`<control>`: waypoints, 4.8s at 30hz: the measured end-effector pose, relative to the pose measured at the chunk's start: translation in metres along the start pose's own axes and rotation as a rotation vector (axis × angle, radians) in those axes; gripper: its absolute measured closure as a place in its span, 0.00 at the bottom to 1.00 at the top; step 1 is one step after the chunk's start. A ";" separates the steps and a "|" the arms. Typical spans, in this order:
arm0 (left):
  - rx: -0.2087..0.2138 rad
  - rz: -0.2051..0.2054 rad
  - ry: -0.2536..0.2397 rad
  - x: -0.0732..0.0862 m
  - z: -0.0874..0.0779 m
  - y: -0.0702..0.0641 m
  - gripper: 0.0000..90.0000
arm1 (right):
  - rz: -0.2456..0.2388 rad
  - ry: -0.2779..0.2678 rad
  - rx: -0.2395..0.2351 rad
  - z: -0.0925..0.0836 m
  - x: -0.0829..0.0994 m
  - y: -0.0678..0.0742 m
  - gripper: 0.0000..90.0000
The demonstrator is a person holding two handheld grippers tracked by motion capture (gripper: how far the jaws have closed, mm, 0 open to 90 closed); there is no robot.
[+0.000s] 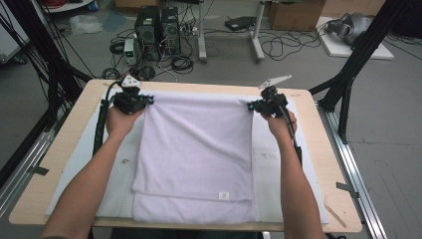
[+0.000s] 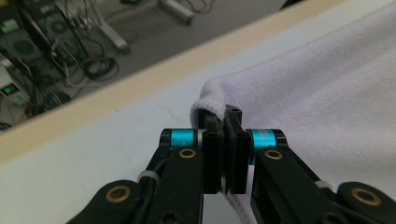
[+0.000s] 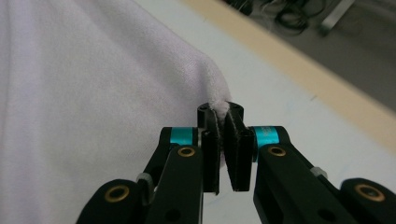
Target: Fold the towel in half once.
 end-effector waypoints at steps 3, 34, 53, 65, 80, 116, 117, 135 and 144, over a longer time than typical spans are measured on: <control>-0.008 -0.003 0.007 -0.009 0.006 0.003 0.80 | 0.020 -0.041 0.053 -0.004 -0.016 -0.011 0.78; 0.278 0.033 0.029 0.139 -0.078 -0.103 0.59 | -0.078 0.042 -0.192 -0.026 0.142 0.107 0.57; 0.383 0.091 0.077 0.172 -0.091 -0.142 0.68 | -0.107 0.027 -0.264 -0.037 0.179 0.144 0.60; 0.369 0.115 0.080 0.172 -0.090 -0.144 0.97 | -0.133 0.080 -0.279 -0.028 0.185 0.148 0.94; 0.372 0.131 -0.008 0.130 -0.137 -0.145 0.98 | -0.141 0.005 -0.310 -0.066 0.157 0.149 0.97; 0.495 0.193 0.061 0.175 -0.157 -0.194 0.88 | -0.176 0.060 -0.440 -0.087 0.200 0.181 0.94; 0.493 0.188 0.060 0.175 -0.155 -0.193 0.85 | -0.159 0.067 -0.453 -0.085 0.203 0.182 0.92; 0.473 0.163 0.084 0.181 -0.135 -0.188 0.63 | -0.146 0.074 -0.406 -0.062 0.199 0.172 0.65; 0.505 0.176 0.104 0.191 -0.140 -0.197 0.55 | -0.196 0.108 -0.438 -0.063 0.218 0.184 0.55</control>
Point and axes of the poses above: each handheld gripper's, and its own axes: z roughly forward along the jaws, x roughly out of its underside, y roughly to its left, the point moved 10 cm from there along z, roughly forward along the jaws, and after that the axes turned 7 degrees about z, right-handed, at the moved point
